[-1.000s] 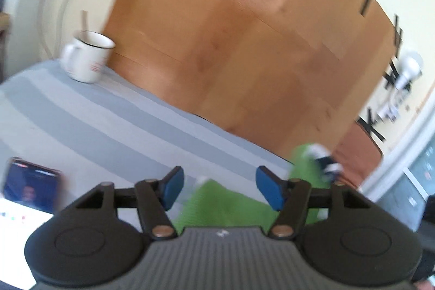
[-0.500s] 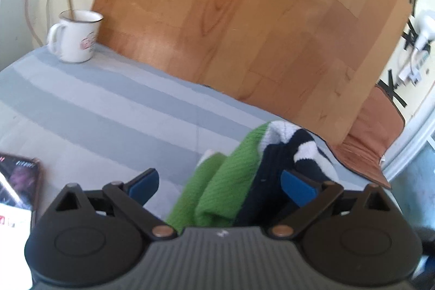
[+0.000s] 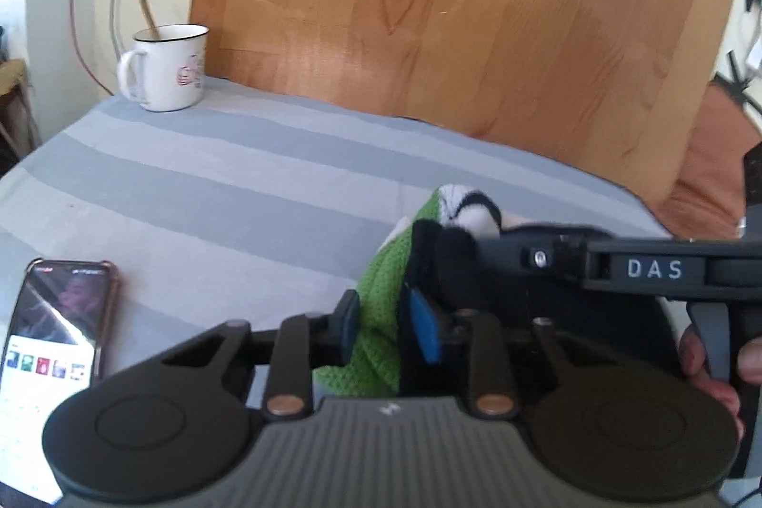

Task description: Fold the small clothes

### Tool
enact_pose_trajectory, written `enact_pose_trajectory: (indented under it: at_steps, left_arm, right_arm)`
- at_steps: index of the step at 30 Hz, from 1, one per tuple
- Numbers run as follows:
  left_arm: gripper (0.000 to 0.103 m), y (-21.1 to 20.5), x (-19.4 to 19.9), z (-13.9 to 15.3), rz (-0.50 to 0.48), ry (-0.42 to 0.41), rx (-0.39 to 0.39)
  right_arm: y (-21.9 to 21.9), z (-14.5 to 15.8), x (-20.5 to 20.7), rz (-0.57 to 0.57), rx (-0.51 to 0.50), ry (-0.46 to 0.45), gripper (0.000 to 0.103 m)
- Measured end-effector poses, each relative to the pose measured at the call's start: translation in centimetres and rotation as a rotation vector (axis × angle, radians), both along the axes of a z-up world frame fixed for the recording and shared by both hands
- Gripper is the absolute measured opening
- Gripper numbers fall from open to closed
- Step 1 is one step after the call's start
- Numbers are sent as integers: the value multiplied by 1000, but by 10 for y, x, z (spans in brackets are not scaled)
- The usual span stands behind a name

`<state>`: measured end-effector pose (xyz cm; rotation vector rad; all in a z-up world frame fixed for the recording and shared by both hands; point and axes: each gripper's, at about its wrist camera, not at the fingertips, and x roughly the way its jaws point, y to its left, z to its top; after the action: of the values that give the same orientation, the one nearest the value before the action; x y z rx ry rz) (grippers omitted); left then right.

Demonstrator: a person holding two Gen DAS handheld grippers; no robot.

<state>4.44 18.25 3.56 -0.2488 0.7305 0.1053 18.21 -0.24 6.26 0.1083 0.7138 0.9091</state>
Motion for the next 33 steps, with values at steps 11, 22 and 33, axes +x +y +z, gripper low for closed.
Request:
enact_pose_trajectory:
  at_steps: [11, 22, 33]
  left_arm:
    - [103, 22, -9, 31, 42, -52, -89]
    - [103, 15, 9, -6, -139, 85, -275]
    - [90, -35, 4, -13, -157, 58, -214]
  right_arm:
    - [-78, 24, -27, -57, 289, -12, 77]
    - [-139, -52, -36, -182, 357, 308, 79]
    - [-82, -36, -53, -151, 191, -7, 56]
